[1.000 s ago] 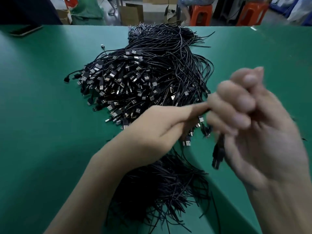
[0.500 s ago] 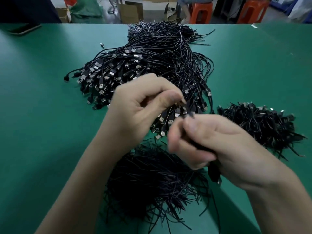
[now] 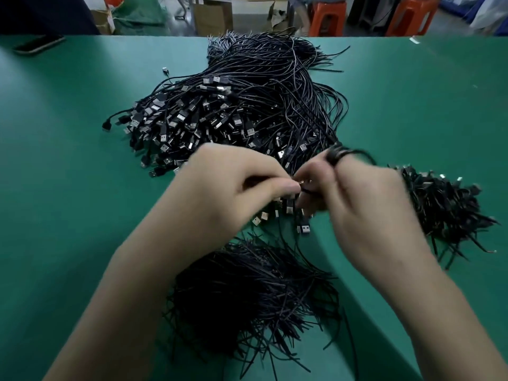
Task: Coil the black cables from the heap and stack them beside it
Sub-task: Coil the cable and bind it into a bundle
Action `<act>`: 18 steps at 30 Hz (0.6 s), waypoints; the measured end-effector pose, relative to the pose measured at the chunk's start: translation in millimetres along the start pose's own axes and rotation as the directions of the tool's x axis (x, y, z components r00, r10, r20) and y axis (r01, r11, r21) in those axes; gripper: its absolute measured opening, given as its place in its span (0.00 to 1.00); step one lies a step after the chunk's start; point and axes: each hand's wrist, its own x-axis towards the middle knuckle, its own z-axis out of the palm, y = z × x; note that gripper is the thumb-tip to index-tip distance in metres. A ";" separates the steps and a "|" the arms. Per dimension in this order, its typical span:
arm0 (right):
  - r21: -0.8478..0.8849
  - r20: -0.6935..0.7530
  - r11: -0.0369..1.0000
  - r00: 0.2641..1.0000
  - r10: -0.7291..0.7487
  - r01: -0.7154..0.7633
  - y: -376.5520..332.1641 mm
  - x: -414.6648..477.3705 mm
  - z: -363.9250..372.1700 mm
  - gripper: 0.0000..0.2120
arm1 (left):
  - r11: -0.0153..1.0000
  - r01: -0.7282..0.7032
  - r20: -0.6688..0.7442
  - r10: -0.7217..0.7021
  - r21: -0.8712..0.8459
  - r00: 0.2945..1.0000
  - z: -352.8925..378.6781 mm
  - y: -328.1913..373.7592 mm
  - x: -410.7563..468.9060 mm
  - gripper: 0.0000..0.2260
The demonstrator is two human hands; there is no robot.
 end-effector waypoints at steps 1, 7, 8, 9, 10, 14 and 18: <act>0.000 0.080 1.000 0.997 0.015 -0.015 -1.3 -1.4 3.4 0.20 | 1.000 -0.014 -0.037 0.014 -0.008 0.999 -3.9 -0.4 -1.0 0.08; 0.646 0.585 0.627 0.810 -0.038 -0.436 -3.6 2.5 7.4 0.21 | 0.931 0.070 -0.075 -0.104 -0.358 0.992 -7.3 -3.3 -0.7 0.10; 0.683 0.621 0.545 0.779 -0.084 -0.486 -3.0 3.3 6.1 0.19 | 0.907 0.062 -0.087 -0.108 -0.416 0.990 -3.4 -2.4 0.1 0.10; 0.706 0.630 0.509 0.765 -0.134 -0.493 -2.2 3.0 4.8 0.17 | 0.881 0.054 -0.102 -0.116 -0.470 0.988 1.8 -1.0 1.2 0.10; 0.723 0.624 0.503 0.761 -0.179 -0.474 -2.0 2.0 4.0 0.15 | 0.856 0.053 -0.114 -0.129 -0.514 0.985 7.0 0.5 2.4 0.10; 0.761 0.604 0.468 0.755 -0.255 -0.451 -3.2 -2.6 2.4 0.14 | 0.746 0.064 0.042 -0.048 -0.663 0.998 14.5 2.5 3.6 0.10; 0.779 0.597 0.438 0.745 -0.298 -0.449 -2.8 -2.0 -1.4 0.15 | 0.820 0.071 0.208 0.059 -0.568 0.976 2.8 -4.1 0.4 0.16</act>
